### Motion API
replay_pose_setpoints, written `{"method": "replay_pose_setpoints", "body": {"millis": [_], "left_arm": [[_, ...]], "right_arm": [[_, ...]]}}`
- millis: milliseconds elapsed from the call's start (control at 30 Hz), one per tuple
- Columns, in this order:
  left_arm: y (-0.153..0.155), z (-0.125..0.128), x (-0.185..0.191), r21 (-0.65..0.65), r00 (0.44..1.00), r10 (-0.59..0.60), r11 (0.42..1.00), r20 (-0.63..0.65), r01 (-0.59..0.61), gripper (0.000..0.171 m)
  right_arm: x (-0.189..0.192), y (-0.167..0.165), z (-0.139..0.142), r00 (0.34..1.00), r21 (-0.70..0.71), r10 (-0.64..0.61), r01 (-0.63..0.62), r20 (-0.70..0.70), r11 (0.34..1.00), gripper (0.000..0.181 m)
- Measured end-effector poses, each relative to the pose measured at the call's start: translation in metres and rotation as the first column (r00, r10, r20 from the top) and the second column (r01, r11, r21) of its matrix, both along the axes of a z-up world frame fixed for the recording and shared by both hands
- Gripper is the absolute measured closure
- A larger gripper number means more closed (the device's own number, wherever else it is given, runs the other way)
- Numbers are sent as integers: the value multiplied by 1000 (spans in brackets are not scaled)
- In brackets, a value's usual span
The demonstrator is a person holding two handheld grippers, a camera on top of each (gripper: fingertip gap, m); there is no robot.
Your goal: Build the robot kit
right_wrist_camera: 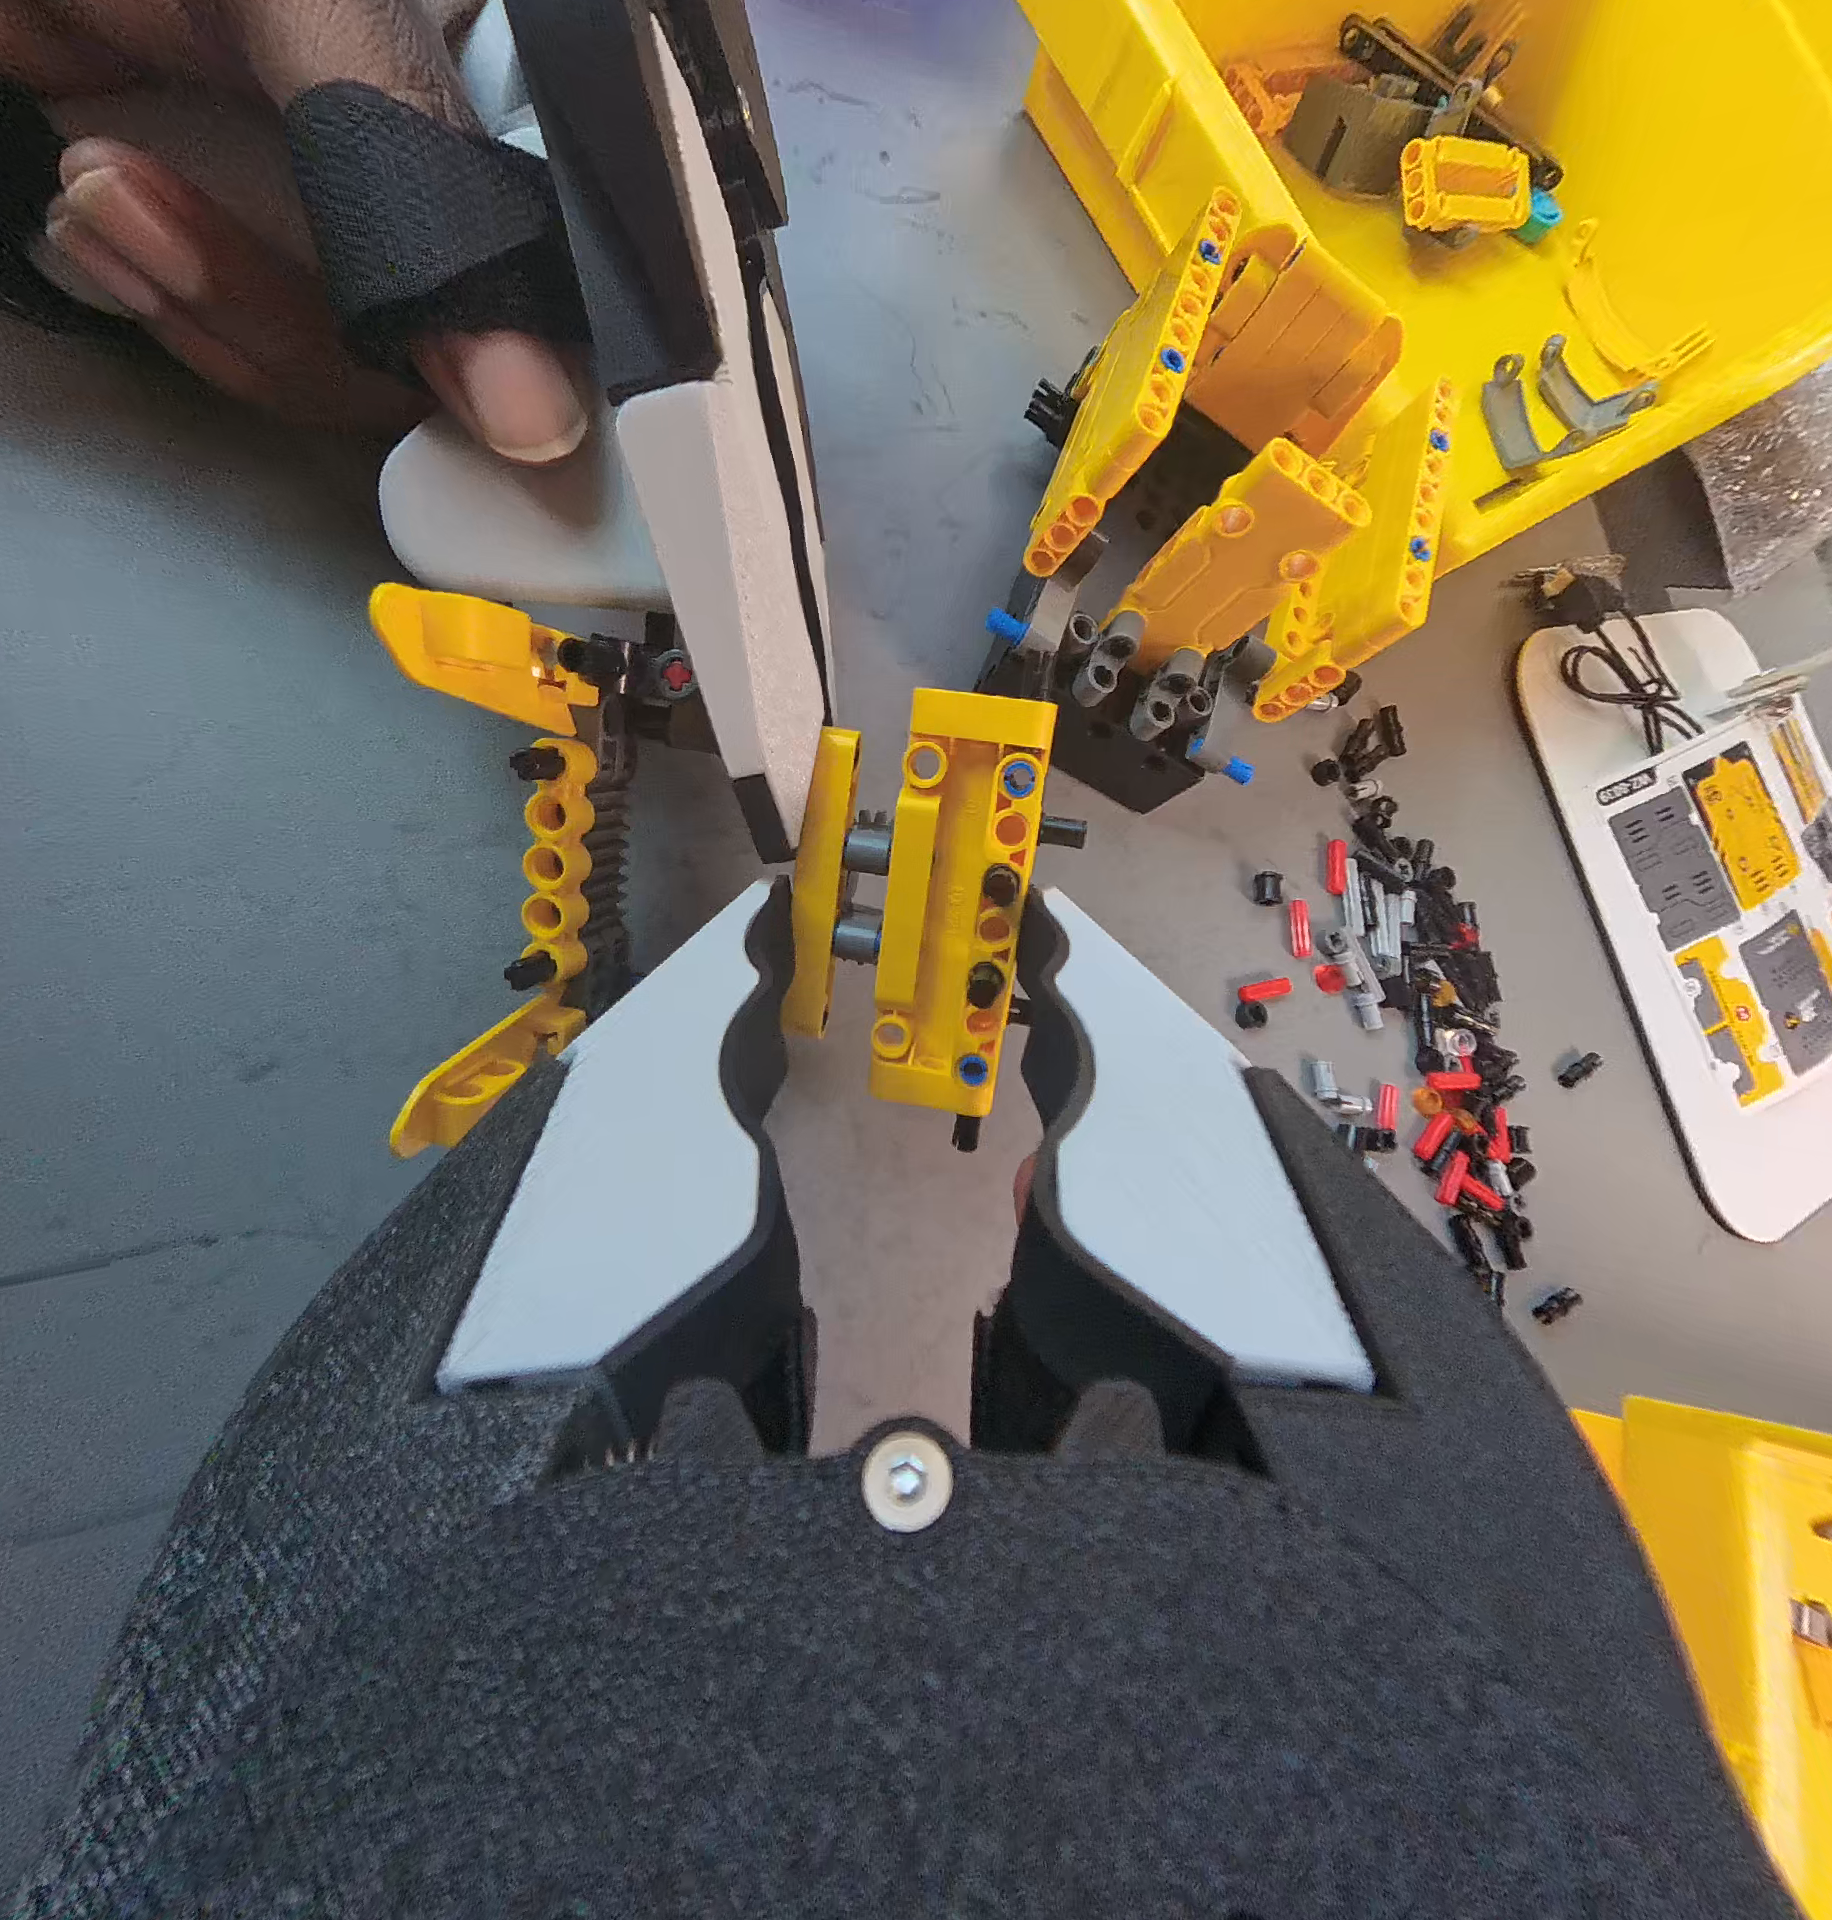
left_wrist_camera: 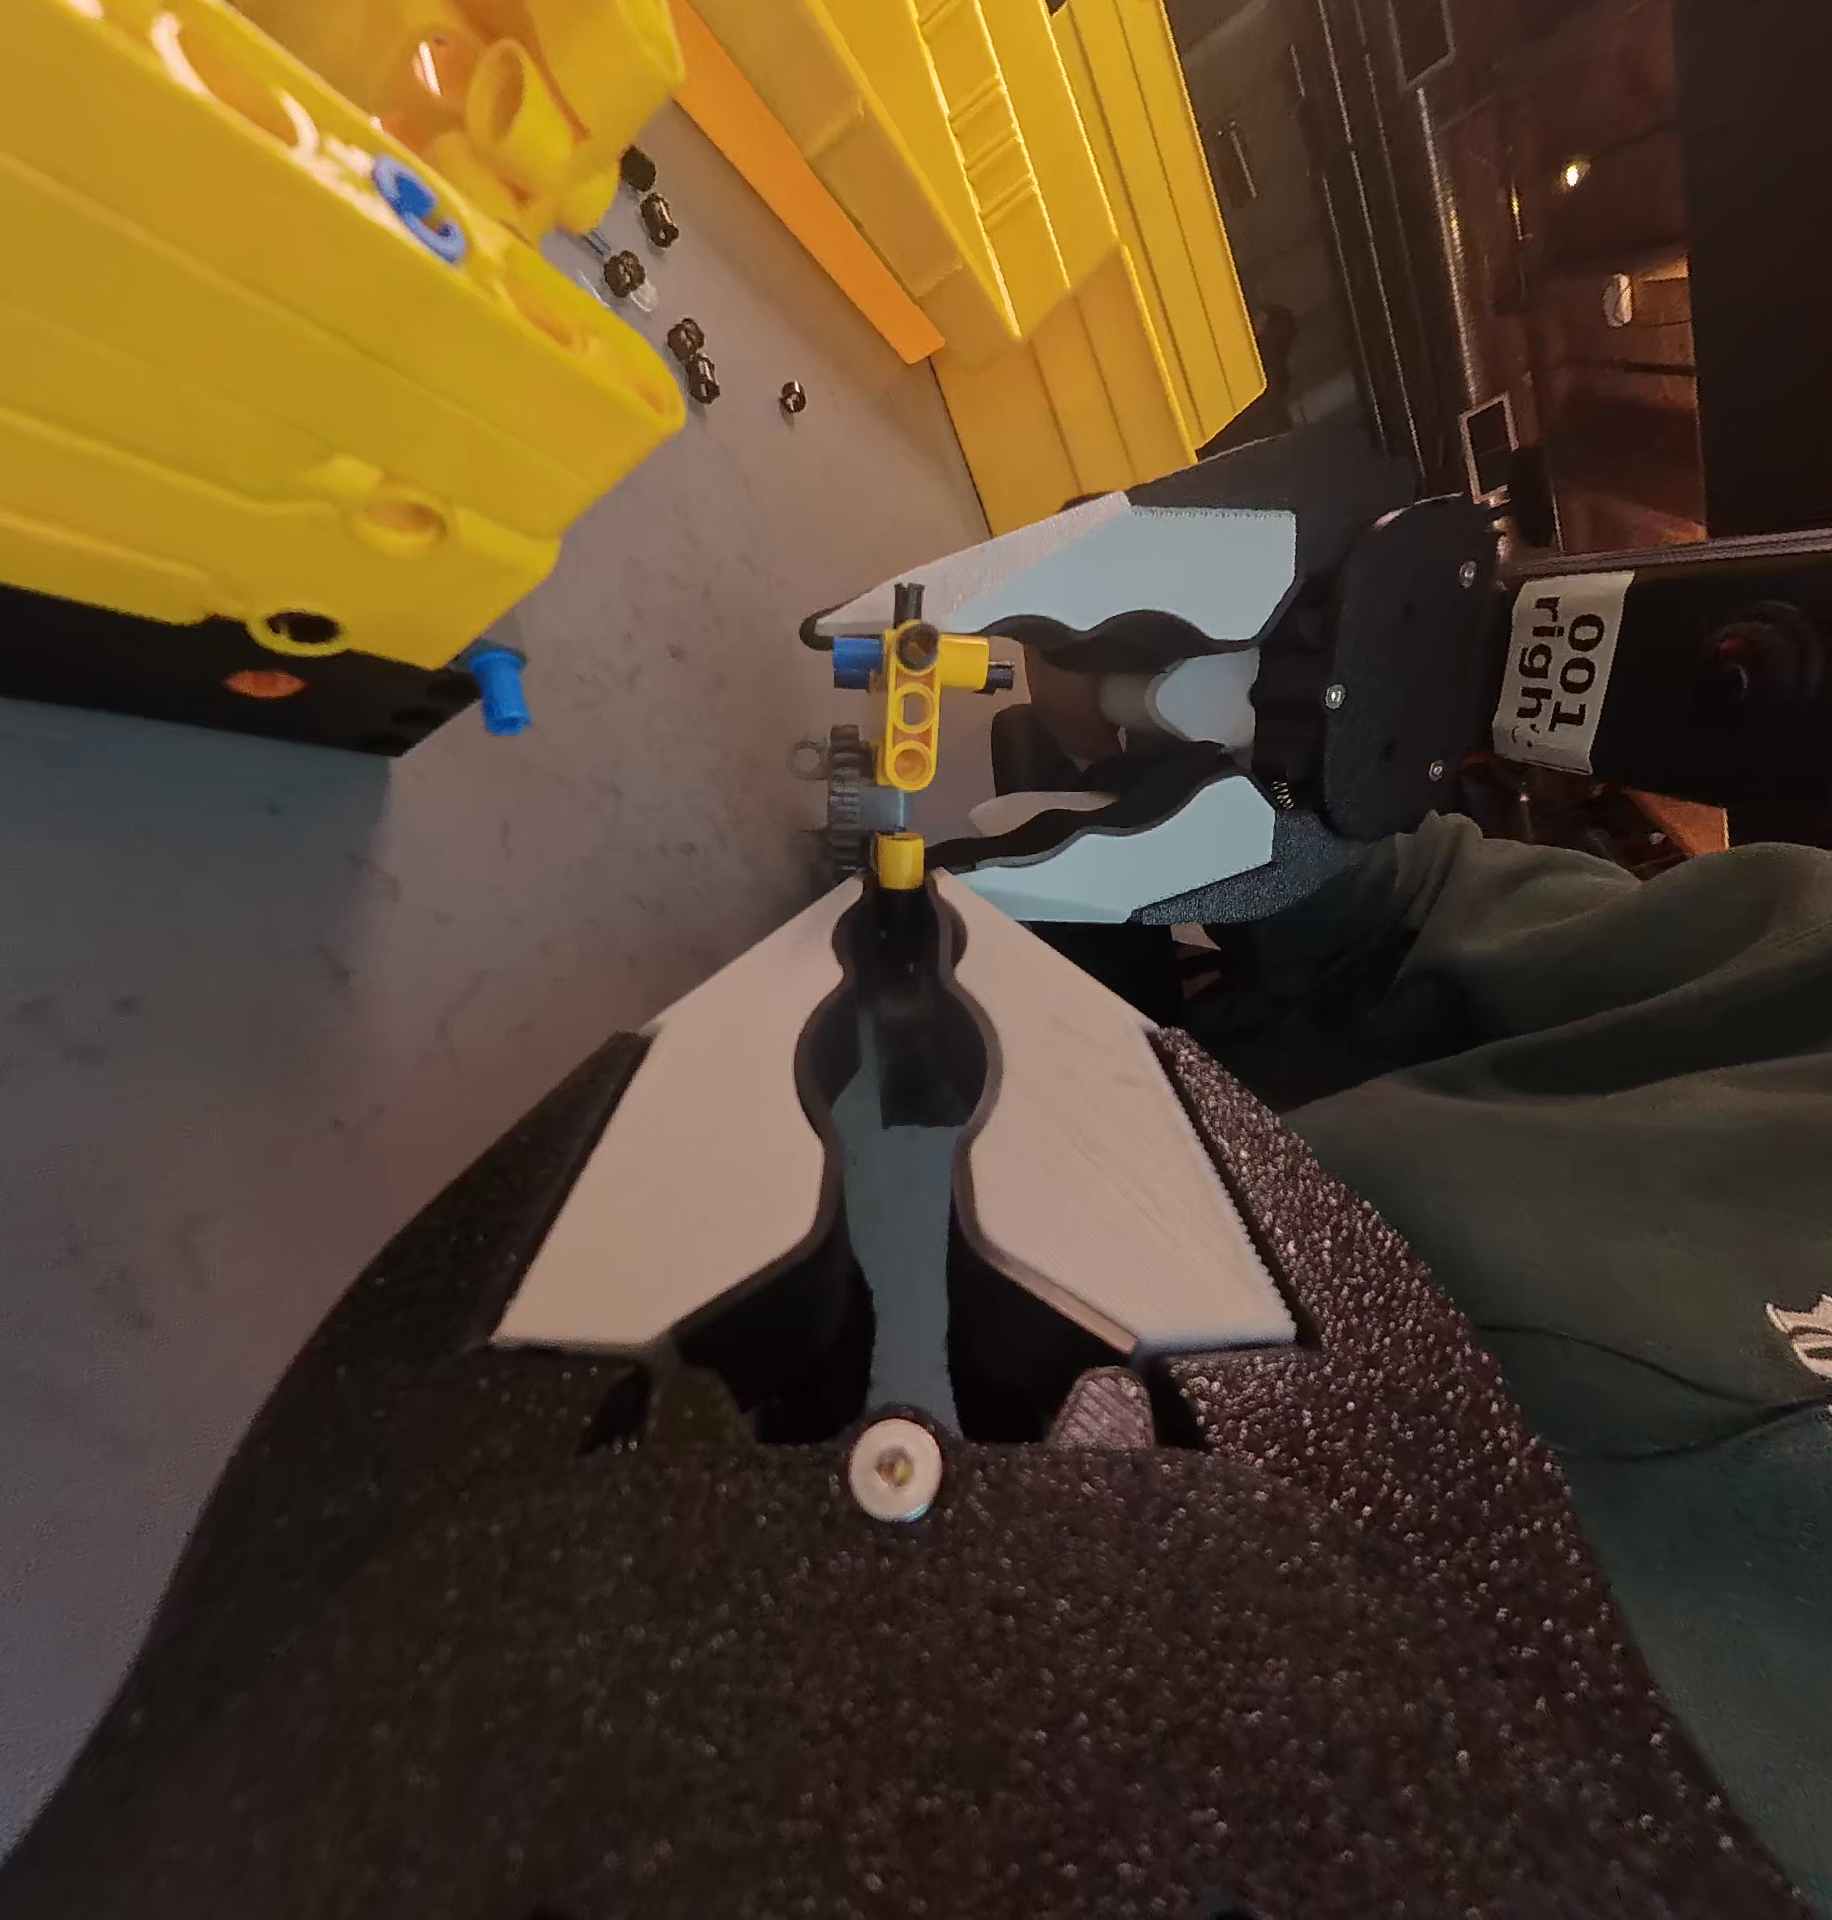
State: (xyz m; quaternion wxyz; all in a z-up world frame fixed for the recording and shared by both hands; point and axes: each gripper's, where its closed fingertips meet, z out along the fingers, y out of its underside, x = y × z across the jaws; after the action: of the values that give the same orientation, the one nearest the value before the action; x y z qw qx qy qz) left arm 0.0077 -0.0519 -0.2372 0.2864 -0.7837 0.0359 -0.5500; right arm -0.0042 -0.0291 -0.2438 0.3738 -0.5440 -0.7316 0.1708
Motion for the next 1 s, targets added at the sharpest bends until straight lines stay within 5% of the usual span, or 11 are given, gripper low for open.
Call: {"method": "replay_pose_setpoints", "body": {"millis": [267, 500, 767, 933, 1000], "left_arm": [[1, -1, -1, 5, 1000, 1, 1000, -16, -1, 166], [2, 9, 3, 67, 1000, -5, 998, -29, 7, 165], [-11, 2, 8, 85, 993, -60, 994, -100, 69, 166], [0, 23, 4, 198, 994, -44, 978, -101, 63, 164], [2, 38, 3, 295, 992, -44, 952, -121, 78, 164]], "right_arm": [[0, 0, -3, 999, -36, -37, 36, -28, 999, 139], [-3, 4, 12, 998, 146, 61, -62, 10, 987, 135], [1, -8, 5, 996, 148, 90, -90, 8, 985, 141], [-3, 4, 26, 996, 188, 71, -59, -56, 980, 138], [1, 9, 33, 997, 172, 76, -72, -15, 982, 116]]}}
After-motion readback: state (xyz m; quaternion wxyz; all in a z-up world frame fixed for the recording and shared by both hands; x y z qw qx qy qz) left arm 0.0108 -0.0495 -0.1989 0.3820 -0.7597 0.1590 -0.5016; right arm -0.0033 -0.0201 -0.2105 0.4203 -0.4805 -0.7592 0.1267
